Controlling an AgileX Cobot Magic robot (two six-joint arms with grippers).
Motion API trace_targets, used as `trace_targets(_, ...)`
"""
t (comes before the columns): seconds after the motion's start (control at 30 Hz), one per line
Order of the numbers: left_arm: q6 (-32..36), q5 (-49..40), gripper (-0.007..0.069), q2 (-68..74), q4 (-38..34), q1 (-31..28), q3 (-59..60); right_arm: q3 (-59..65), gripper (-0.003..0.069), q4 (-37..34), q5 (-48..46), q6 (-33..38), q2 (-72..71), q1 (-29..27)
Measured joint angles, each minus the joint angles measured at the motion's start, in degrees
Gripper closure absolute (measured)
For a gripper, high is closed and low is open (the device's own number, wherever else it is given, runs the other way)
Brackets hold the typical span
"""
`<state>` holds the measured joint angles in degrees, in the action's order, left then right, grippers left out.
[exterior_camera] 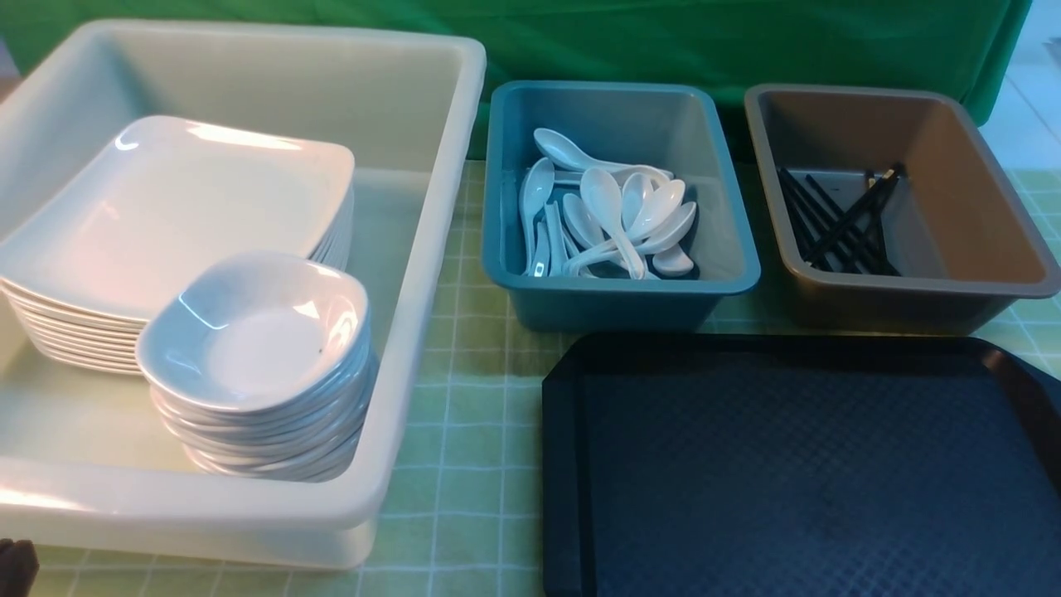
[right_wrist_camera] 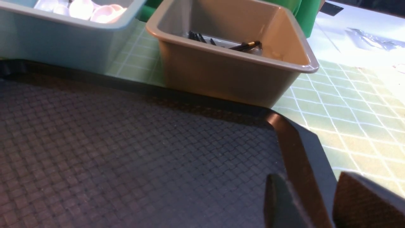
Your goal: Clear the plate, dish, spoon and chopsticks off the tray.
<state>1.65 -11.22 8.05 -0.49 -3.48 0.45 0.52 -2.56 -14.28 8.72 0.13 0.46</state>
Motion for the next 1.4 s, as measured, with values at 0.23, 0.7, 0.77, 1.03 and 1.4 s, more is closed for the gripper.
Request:
trace_targets(0.23, 0.0, 5.5, 0.0627, 9.1, 0.2, 0.0, 0.0, 0.0, 0.0419, 0.0, 0.0, 0.0, 0.0, 0.0)
trace_targets(0.7, 0.0, 8.2, 0.0626, -6.4, 0.5, 5.4, 0.5, 0.0, 0.0419, 0.0, 0.0, 0.0, 0.0, 0.0)
trace_targets(0.77, 0.0, 9.5, 0.0626, -7.7, 0.5, 6.4, 0.5, 0.0, 0.0419, 0.0, 0.2, 0.0, 0.0, 0.0)
trace_targets(1.03, 0.0, 11.2, 0.0626, -7.9, 0.5, 8.3, 0.5, 0.0, 0.0419, 0.0, 0.0, 0.0, 0.0, 0.0)
trace_targets(1.4, 0.0, 11.2, 0.0626, -7.9, 0.5, 8.4, 0.5, 0.0, 0.0419, 0.0, 0.0, 0.0, 0.0, 0.0)
